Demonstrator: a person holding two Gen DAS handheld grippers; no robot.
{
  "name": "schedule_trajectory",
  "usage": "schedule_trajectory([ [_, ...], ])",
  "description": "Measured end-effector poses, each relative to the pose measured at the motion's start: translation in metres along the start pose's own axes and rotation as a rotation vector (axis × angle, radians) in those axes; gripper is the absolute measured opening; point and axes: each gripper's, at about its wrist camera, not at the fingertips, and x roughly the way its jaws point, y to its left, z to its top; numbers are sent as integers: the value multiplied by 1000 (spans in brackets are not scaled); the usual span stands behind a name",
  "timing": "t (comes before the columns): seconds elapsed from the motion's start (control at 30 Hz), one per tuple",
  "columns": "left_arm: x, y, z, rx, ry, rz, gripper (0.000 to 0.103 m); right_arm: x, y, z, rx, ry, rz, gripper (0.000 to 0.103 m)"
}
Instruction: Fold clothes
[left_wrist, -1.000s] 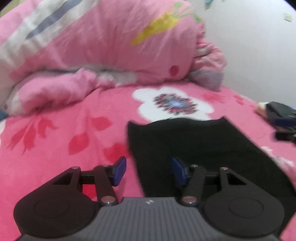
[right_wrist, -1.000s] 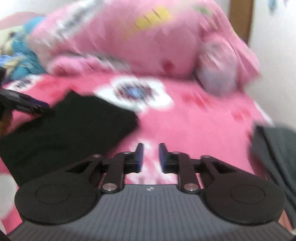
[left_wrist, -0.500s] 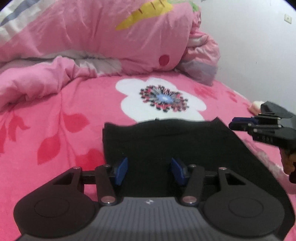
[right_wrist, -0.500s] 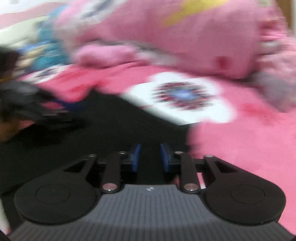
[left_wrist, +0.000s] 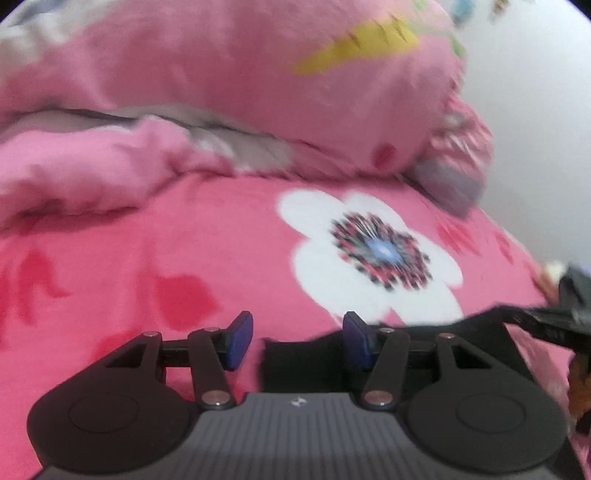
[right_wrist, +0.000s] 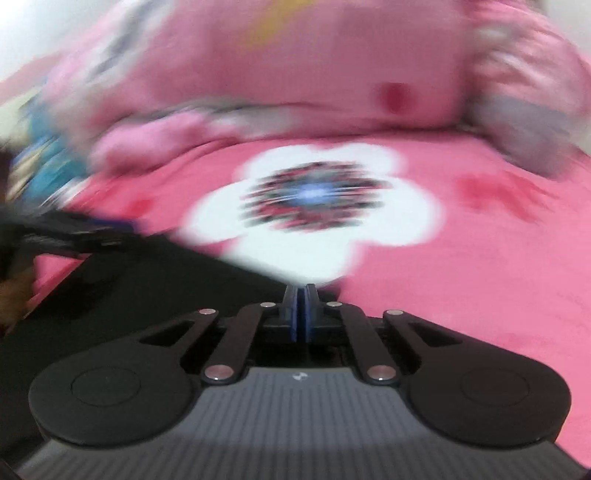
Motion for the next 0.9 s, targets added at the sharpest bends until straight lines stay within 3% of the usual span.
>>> schedule_trajectory([
  [0.03, -12, 2, 1, -6, -9, -4, 55, -2, -11, 3, 44, -10, -56, 4],
  [0.2, -83, -28, -25, 93, 35, -105, 58, -79, -15, -8, 108, -68, -49, 4],
  [0.33, -111, -74, -72, 206, 125, -185, 58, -115, 40, -25, 19, -45, 97, 5],
  [0.47, -100, -82, -109, 212, 204, -113, 57, -114, 99, -42, -144, 3, 180, 5],
  [0.53, -99, -72, -116, 191, 182, -91, 53, -108, 120, -50, -205, 36, 204, 4],
  [0.6, -103, -61, -113, 139, 172, -115, 53, -99, 124, -59, -297, 115, 138, 3],
  [0.67, -105, -52, -110, 114, 170, -131, 53, -119, 113, -73, -374, 163, 71, 2],
  [0.73, -105, -48, -111, 111, 168, -139, 53, -143, 94, -77, -336, 228, 12, 1],
  [0.83, -106, -47, -113, 128, 160, -138, 53, -163, 77, -82, -359, 302, -217, 5],
  [0.9, -108, -52, -116, 150, 157, -119, 53, -173, 75, -74, -287, 273, -187, 5],
])
